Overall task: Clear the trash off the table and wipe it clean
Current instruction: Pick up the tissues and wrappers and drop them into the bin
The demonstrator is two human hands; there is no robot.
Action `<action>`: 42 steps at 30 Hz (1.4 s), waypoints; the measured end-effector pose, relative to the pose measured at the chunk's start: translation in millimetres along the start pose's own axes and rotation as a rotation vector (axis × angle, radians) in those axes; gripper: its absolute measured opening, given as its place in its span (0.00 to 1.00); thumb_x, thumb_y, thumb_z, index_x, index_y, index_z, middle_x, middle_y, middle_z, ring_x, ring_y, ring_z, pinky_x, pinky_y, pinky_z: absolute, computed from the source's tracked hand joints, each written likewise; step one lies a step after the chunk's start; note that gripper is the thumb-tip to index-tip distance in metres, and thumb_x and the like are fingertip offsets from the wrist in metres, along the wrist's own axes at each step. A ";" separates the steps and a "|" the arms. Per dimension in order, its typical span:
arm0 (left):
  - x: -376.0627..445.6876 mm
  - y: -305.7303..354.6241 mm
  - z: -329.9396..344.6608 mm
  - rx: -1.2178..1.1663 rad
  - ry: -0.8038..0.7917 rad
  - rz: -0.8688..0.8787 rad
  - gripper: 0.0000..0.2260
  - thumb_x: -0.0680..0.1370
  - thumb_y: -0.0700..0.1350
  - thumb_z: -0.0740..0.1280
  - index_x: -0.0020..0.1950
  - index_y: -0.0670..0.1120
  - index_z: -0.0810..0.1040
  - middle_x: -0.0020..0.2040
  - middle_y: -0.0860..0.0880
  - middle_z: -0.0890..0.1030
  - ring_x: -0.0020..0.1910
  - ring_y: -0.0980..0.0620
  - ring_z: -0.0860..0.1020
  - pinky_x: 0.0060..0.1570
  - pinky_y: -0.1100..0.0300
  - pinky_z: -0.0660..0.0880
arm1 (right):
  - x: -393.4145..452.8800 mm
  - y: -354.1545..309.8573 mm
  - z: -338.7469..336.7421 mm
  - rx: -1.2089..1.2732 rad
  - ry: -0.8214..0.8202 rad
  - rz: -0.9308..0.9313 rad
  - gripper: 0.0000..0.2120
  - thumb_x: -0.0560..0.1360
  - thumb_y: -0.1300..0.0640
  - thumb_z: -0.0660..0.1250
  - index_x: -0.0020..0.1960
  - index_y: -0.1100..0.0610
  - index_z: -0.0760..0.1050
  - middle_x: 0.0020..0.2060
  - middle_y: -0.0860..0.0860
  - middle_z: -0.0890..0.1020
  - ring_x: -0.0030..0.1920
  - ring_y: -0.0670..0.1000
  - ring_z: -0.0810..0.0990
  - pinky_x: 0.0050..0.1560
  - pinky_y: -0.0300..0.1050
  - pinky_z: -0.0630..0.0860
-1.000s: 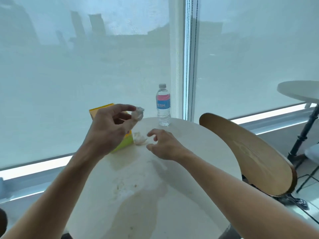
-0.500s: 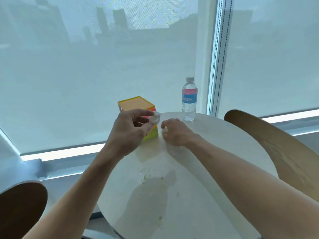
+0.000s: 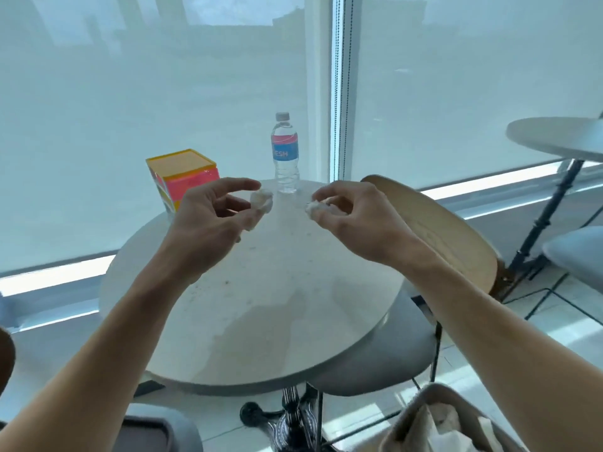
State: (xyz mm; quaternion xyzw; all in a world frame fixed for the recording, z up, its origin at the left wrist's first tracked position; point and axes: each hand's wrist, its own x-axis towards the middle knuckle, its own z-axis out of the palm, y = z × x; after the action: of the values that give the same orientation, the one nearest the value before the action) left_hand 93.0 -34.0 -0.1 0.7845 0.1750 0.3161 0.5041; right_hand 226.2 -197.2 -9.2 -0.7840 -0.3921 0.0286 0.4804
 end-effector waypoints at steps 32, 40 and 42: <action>-210.4 -23.2 223.4 0.153 -0.513 -0.189 0.05 0.74 0.46 0.74 0.48 0.51 0.83 0.43 0.50 0.83 0.36 0.58 0.80 0.37 0.67 0.77 | -261.6 206.1 -76.1 -0.194 -0.172 0.478 0.14 0.78 0.56 0.67 0.63 0.53 0.79 0.59 0.49 0.81 0.52 0.43 0.74 0.49 0.32 0.67; -219.8 -70.0 233.4 0.349 -0.615 -0.222 0.09 0.75 0.46 0.71 0.55 0.51 0.83 0.52 0.52 0.85 0.47 0.62 0.81 0.48 0.68 0.77 | -246.0 168.8 -81.4 -0.150 -0.117 0.379 0.12 0.77 0.52 0.68 0.61 0.49 0.79 0.57 0.48 0.80 0.58 0.46 0.76 0.58 0.39 0.70; -214.9 -67.0 219.7 0.337 -0.599 -0.199 0.09 0.76 0.47 0.71 0.56 0.51 0.83 0.53 0.53 0.84 0.48 0.63 0.81 0.48 0.70 0.76 | -239.5 153.3 -81.1 -0.140 -0.106 0.346 0.12 0.78 0.53 0.67 0.61 0.50 0.79 0.56 0.48 0.80 0.58 0.46 0.77 0.58 0.39 0.71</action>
State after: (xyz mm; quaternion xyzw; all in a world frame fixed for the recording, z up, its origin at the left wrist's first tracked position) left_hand 84.9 -282.1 -193.3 0.8936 0.1447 -0.0119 0.4247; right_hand 185.0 -445.8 -164.1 -0.8686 -0.2774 0.1244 0.3912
